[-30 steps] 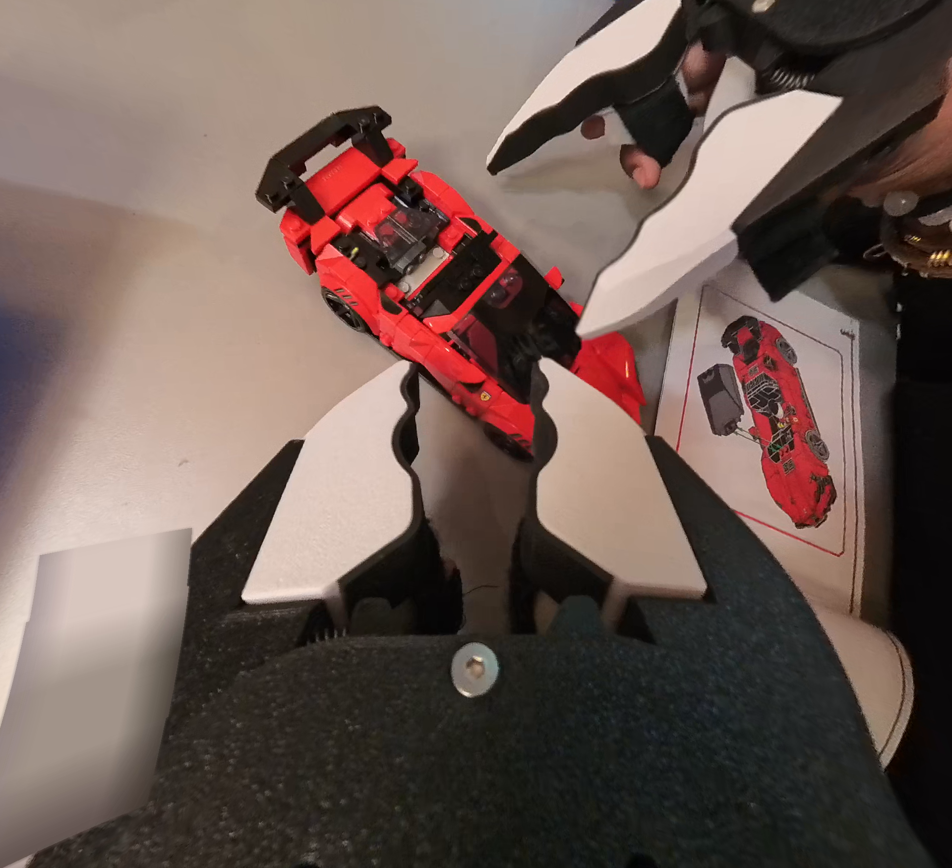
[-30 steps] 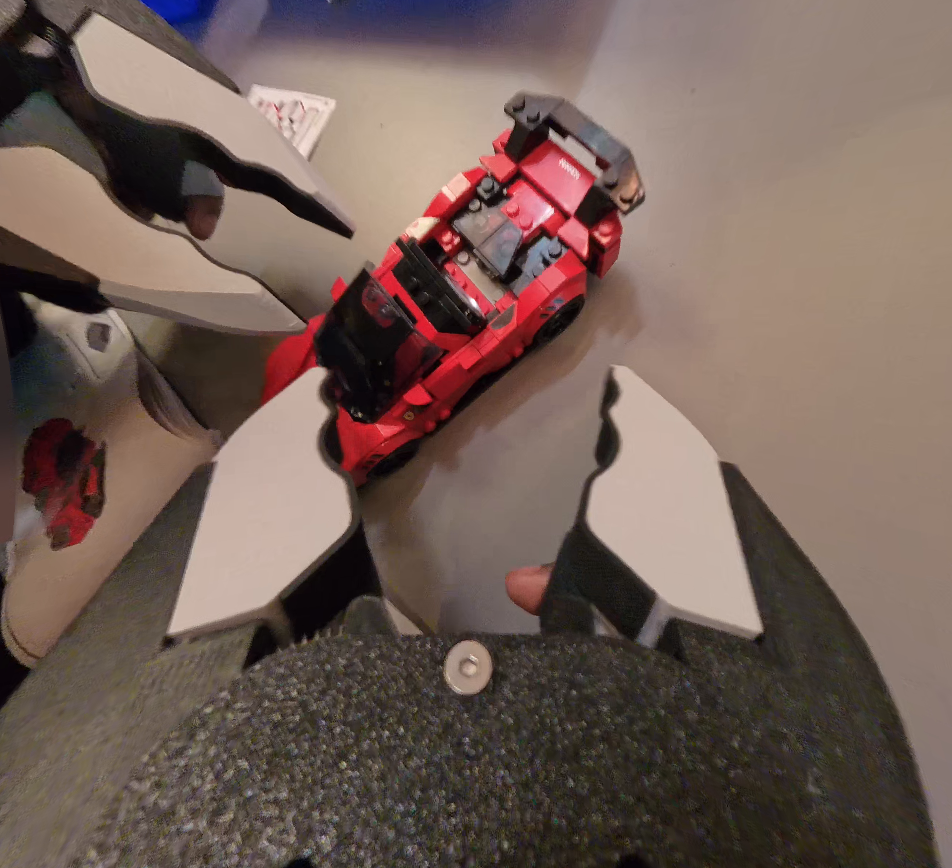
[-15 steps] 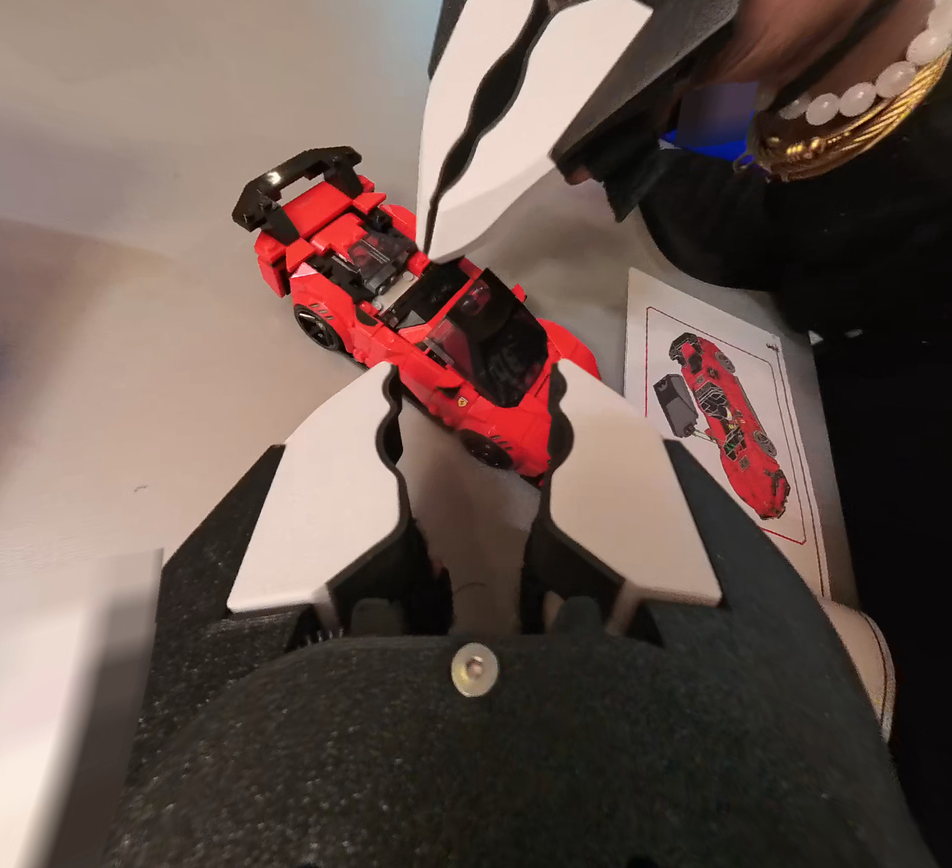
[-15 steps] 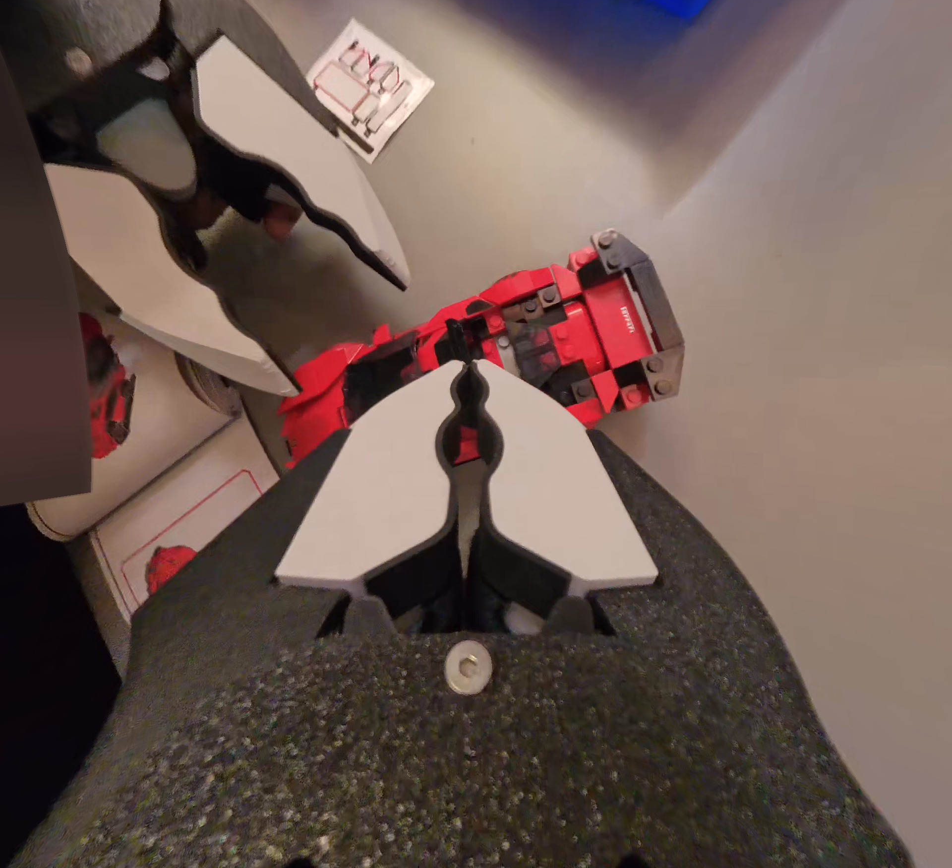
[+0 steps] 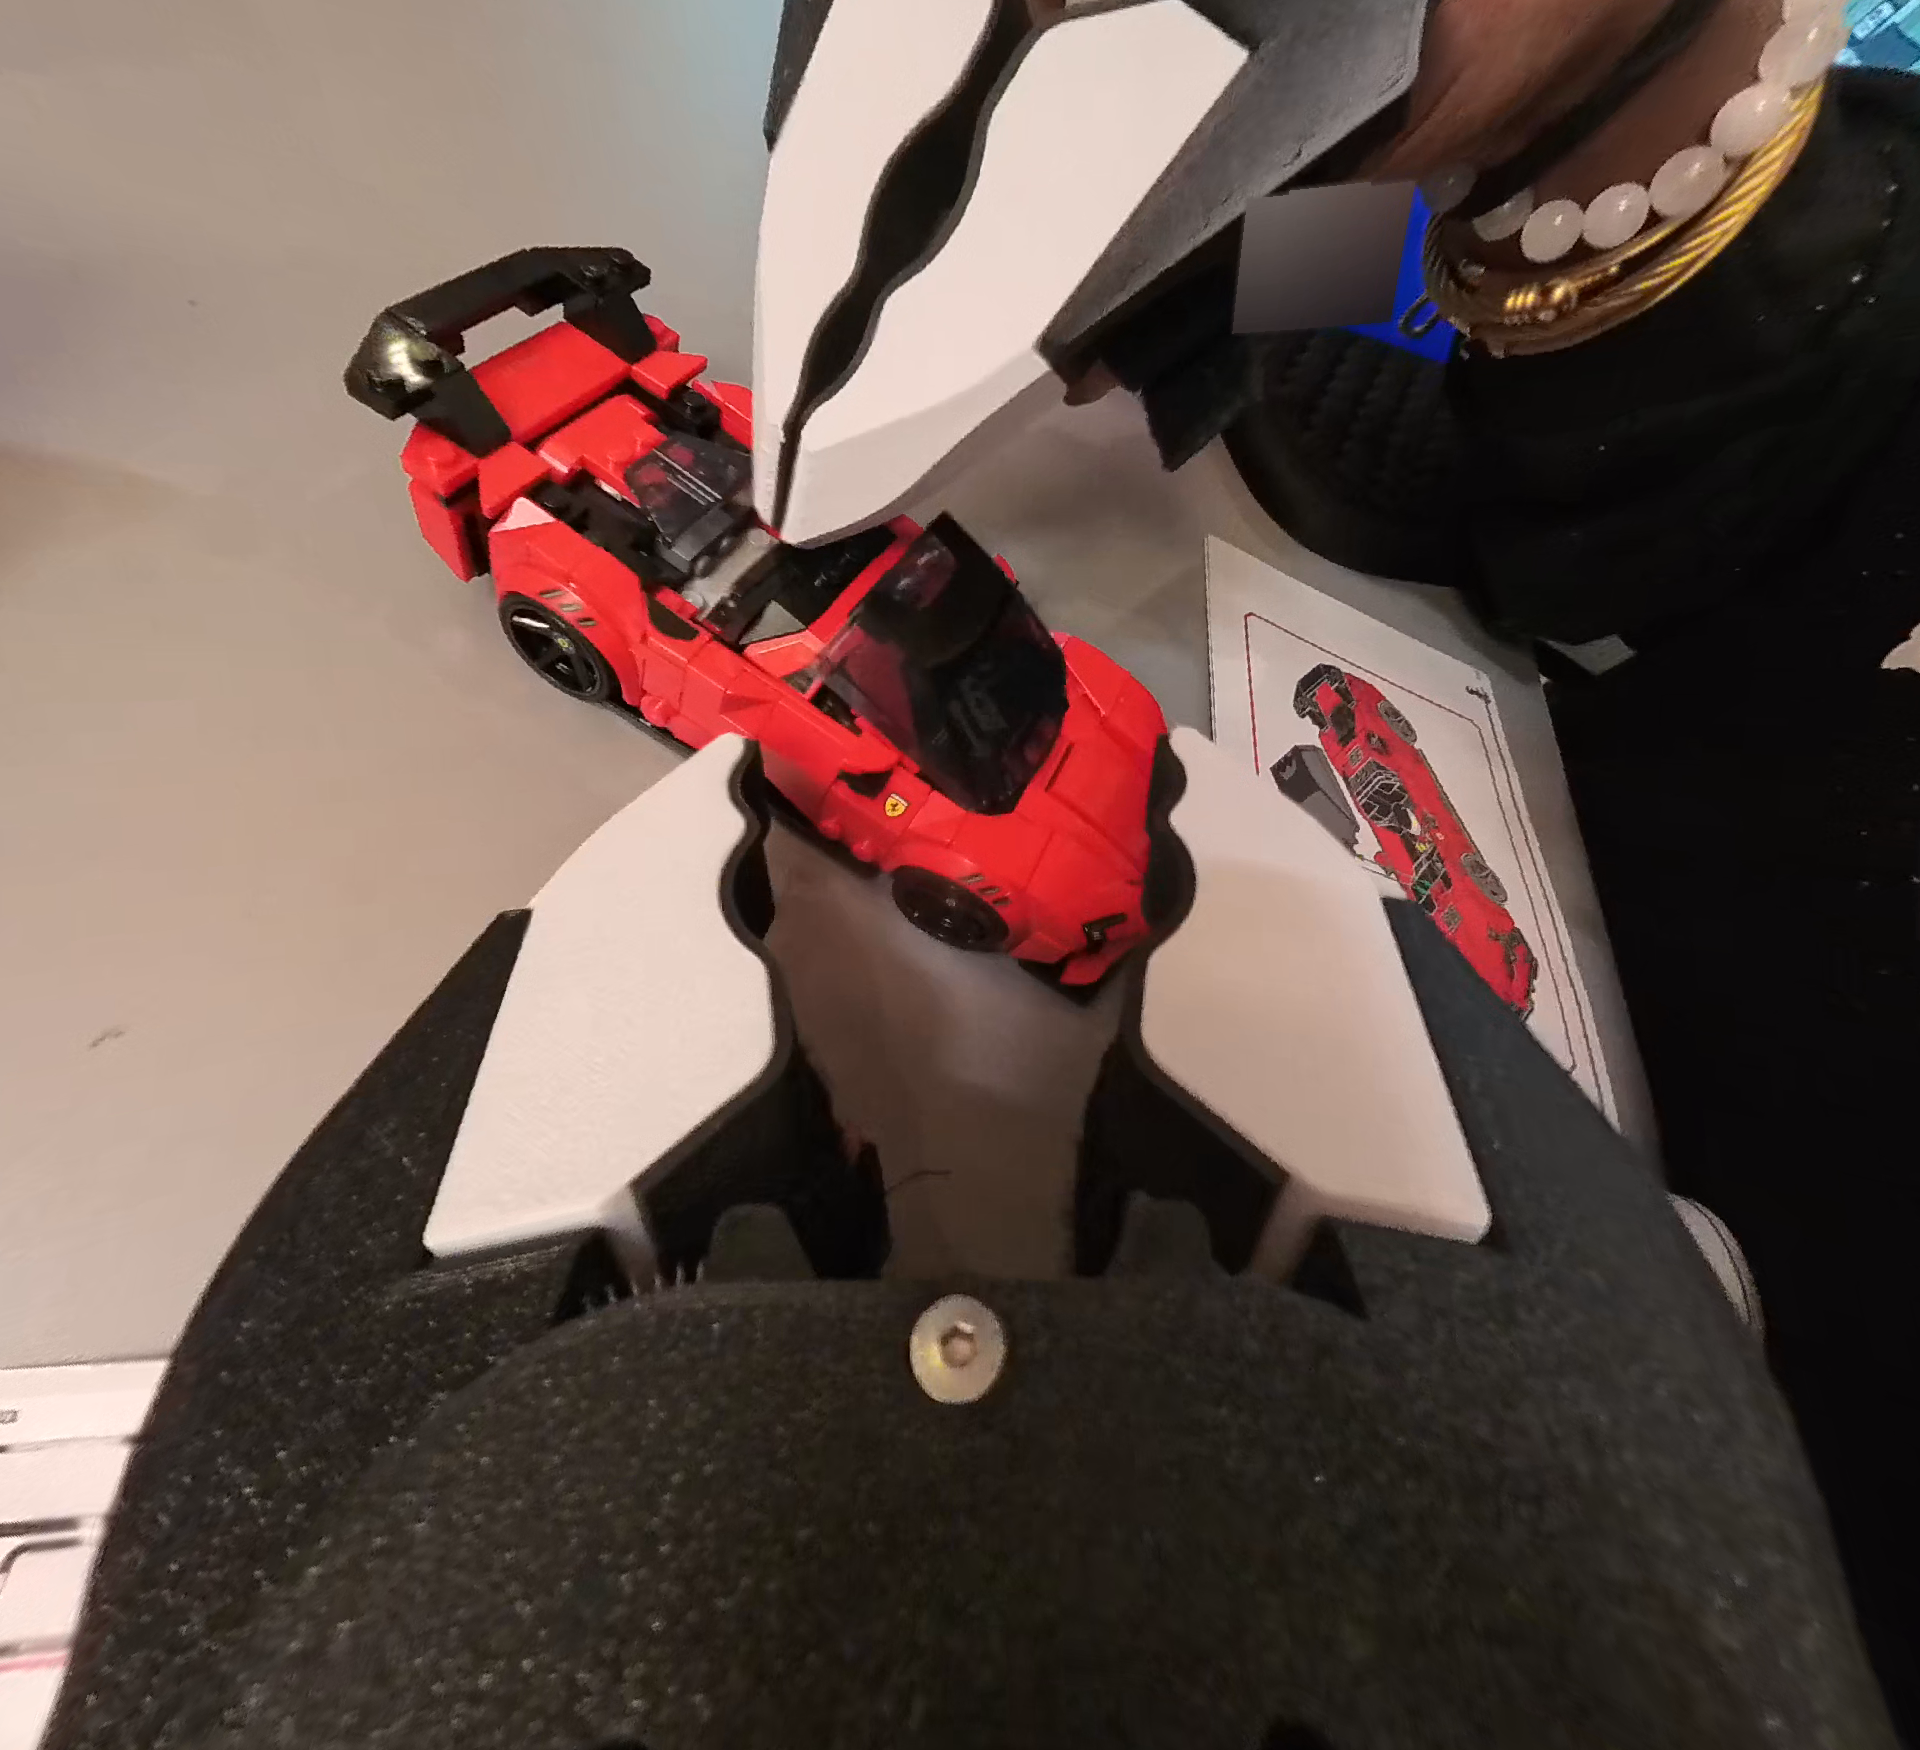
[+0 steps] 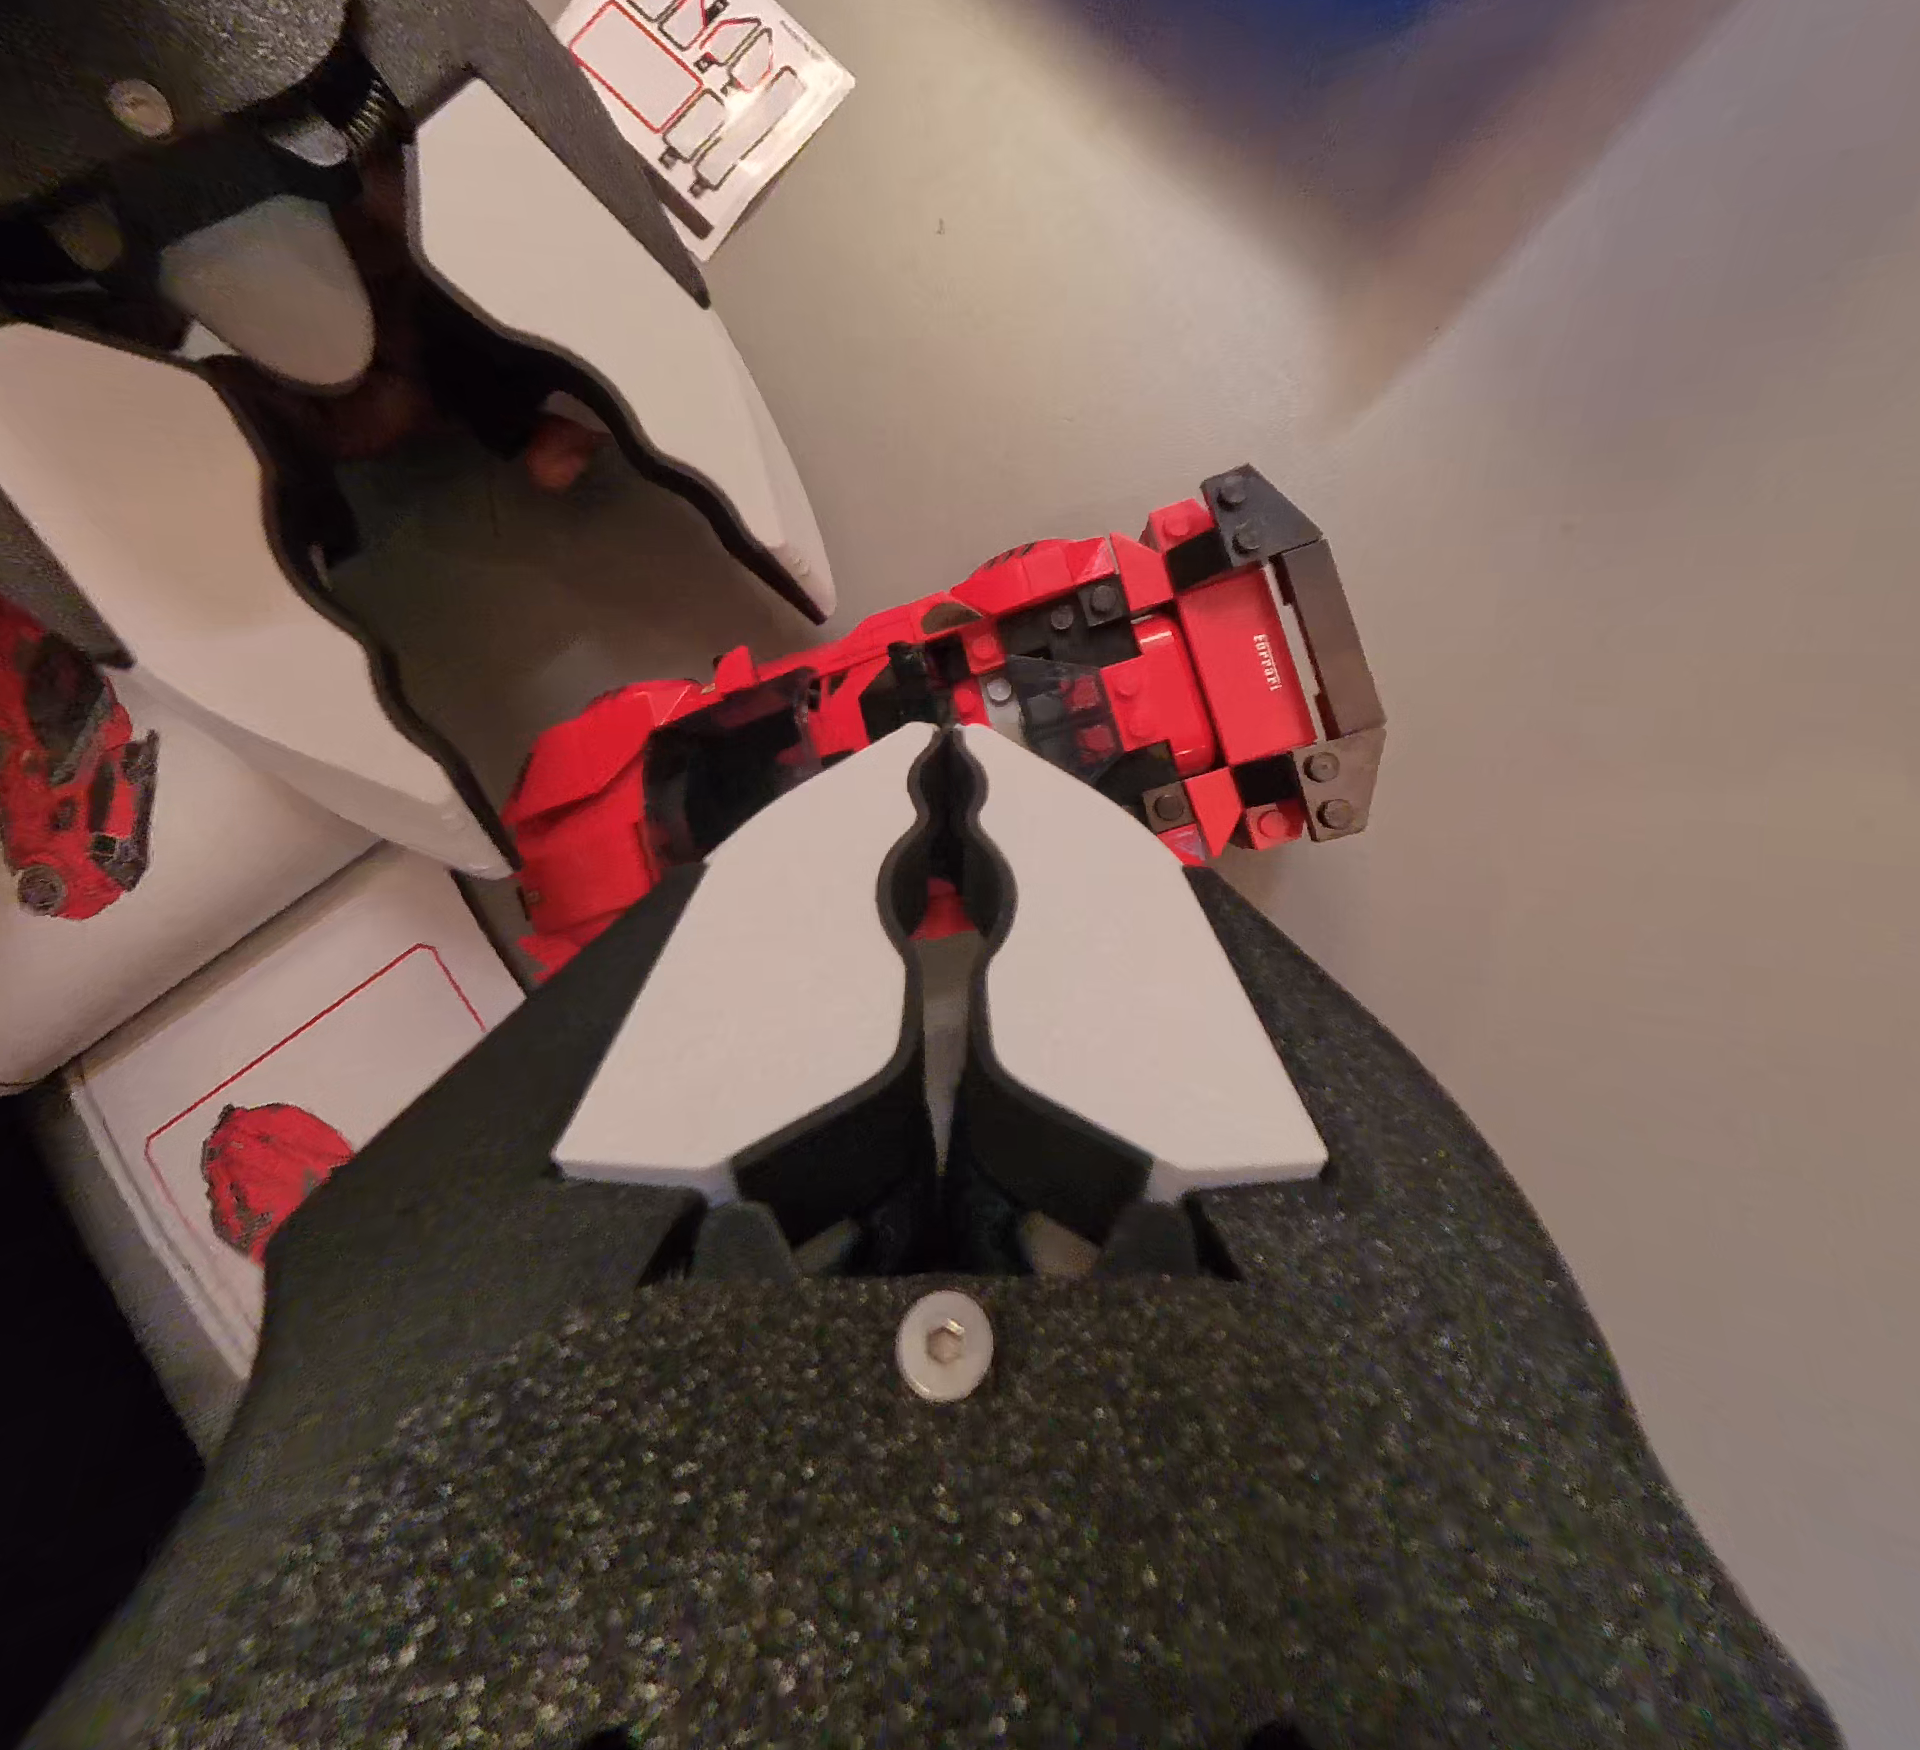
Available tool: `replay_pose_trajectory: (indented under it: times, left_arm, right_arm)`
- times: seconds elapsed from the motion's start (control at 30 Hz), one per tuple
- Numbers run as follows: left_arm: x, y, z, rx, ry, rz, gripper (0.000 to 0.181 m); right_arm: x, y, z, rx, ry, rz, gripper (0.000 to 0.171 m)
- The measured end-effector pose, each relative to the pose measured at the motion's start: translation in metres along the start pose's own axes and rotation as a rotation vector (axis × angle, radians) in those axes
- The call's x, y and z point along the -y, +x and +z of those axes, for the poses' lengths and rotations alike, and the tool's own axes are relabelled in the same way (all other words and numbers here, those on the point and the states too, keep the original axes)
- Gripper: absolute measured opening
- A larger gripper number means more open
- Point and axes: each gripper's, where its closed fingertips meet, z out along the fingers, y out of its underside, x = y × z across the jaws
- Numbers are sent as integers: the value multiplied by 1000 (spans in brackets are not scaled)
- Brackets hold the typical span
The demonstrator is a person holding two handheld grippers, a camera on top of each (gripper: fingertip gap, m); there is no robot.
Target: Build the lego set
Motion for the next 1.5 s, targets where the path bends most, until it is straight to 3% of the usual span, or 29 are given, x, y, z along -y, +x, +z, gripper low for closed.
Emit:
replay_pose_trajectory:
  times: [0.03, 0.17, 0.37, 0.47, 0.63, 0.77, 0.83, 1.0, 1.2, 1.5]
  left_arm:
    - [0, 0, 1, -1, -3, 3, 70]
    - [-2, 0, 2, 7, -11, 9, 70]
    - [-5, -1, 2, 13, -32, 27, 65]
    - [-7, -6, 0, 33, -44, 36, 62]
    - [-1, -10, -6, 56, -25, 44, 40]
    - [2, -12, -8, 84, -8, 72, 26]
    - [2, -12, -8, 99, -13, 88, 21]
    - [6, -12, -10, 118, 14, 107, 15]
    - [4, -13, -9, 134, 4, 131, 12]
    - [5, -18, -13, 153, 5, 150, 11]
  right_arm:
    - [0, 3, 1, -32, -6, -7, 0]
    - [-5, 15, -2, -139, -54, -45, 0]
    - [7, 2, -11, -80, 68, -27, 0]
    - [8, 1, -22, -42, 137, 7, 7]
    - [-7, -2, -21, 34, 131, 36, 16]
    - [-13, -9, -14, 22, 90, -37, 42]
    - [-14, -10, -16, -4, 93, -78, 47]
    - [-13, -10, -14, 0, 93, -111, 40]
    - [-13, -20, -8, -26, 44, -229, 51]
    - [-9, -20, -14, -56, 83, -236, 40]
